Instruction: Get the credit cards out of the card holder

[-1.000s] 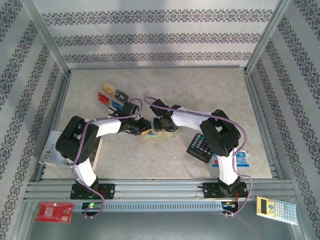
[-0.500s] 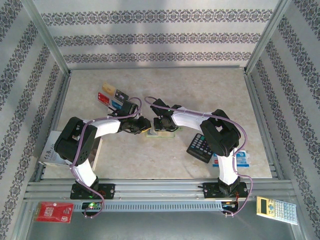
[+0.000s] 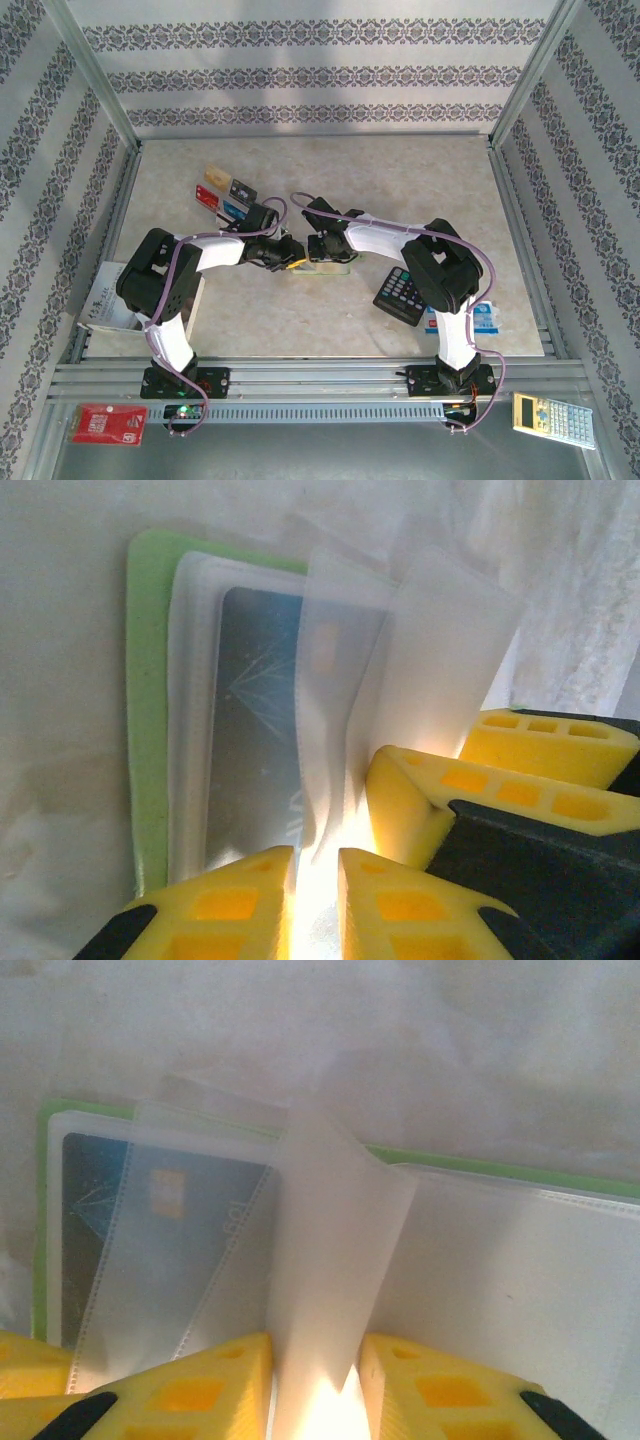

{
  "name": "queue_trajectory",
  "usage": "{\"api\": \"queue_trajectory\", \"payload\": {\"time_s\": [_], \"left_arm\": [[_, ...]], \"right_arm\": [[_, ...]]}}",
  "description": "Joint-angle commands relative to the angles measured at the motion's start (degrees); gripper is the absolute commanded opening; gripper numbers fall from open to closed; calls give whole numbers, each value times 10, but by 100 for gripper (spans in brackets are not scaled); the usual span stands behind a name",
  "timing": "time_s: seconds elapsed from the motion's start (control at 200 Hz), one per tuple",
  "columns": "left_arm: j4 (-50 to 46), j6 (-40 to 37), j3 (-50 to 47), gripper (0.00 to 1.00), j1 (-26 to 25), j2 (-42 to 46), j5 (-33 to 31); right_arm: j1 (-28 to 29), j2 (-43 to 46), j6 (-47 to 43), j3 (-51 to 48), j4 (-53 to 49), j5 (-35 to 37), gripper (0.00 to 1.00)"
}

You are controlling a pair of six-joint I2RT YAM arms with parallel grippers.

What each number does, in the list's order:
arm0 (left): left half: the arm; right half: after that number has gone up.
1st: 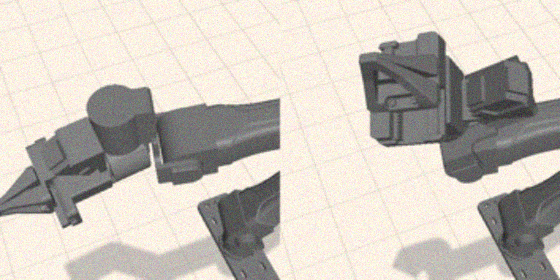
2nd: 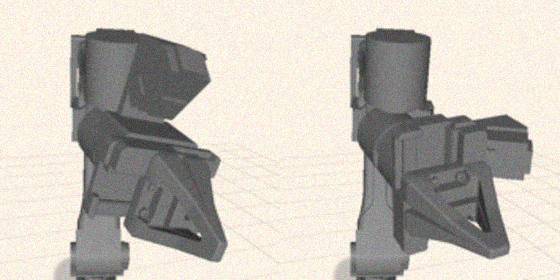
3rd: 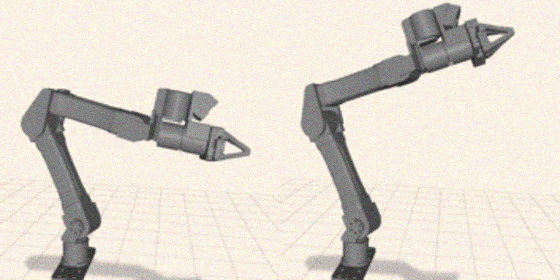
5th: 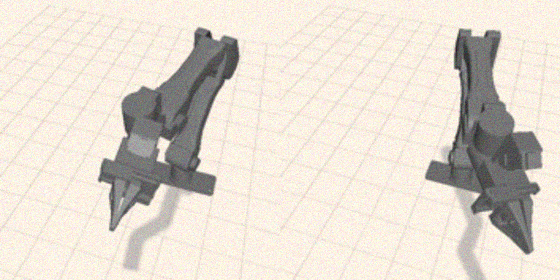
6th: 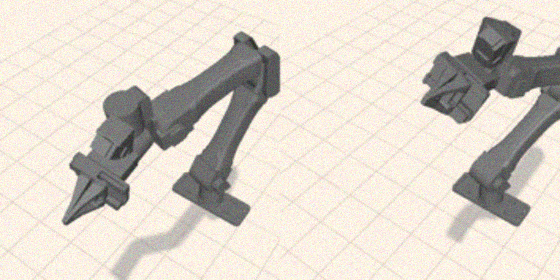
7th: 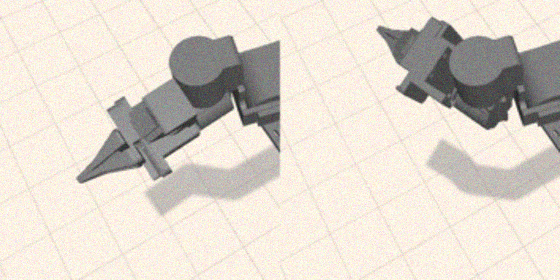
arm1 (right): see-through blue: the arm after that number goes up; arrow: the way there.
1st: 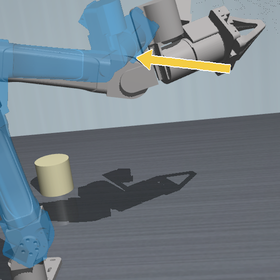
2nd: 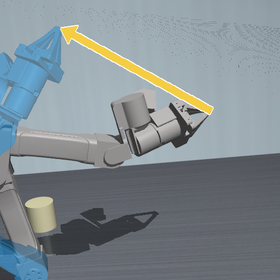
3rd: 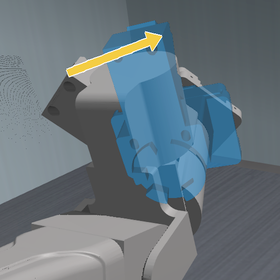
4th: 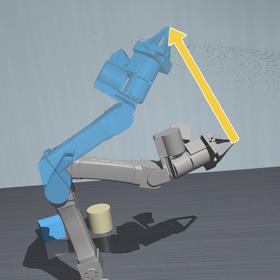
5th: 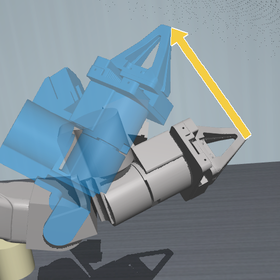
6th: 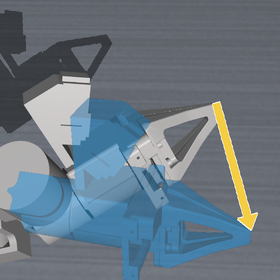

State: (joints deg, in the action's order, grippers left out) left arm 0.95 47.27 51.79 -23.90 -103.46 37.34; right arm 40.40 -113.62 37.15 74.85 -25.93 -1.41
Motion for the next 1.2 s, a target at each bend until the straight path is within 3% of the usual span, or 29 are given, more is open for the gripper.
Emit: {"api": "queue_trajectory", "payload": {"time_s": [0.0,0.31,0.645,0.854,1.194], "left_arm": [[20,10,12,19,3,-10,15],[58,32,15,20,2,-24,38],[150,81,7,33,-7,-23,86],[171,106,22,40,-33,-24,75],[154,115,86,42,-66,-85,48]], "right_arm": [[-10,12,3,-24,-28,-21,33],[-22,106,24,-43,-26,6,44],[-51,190,47,-122,36,32,48],[-73,248,67,-173,75,45,51],[-117,296,78,-216,100,34,54]]}}
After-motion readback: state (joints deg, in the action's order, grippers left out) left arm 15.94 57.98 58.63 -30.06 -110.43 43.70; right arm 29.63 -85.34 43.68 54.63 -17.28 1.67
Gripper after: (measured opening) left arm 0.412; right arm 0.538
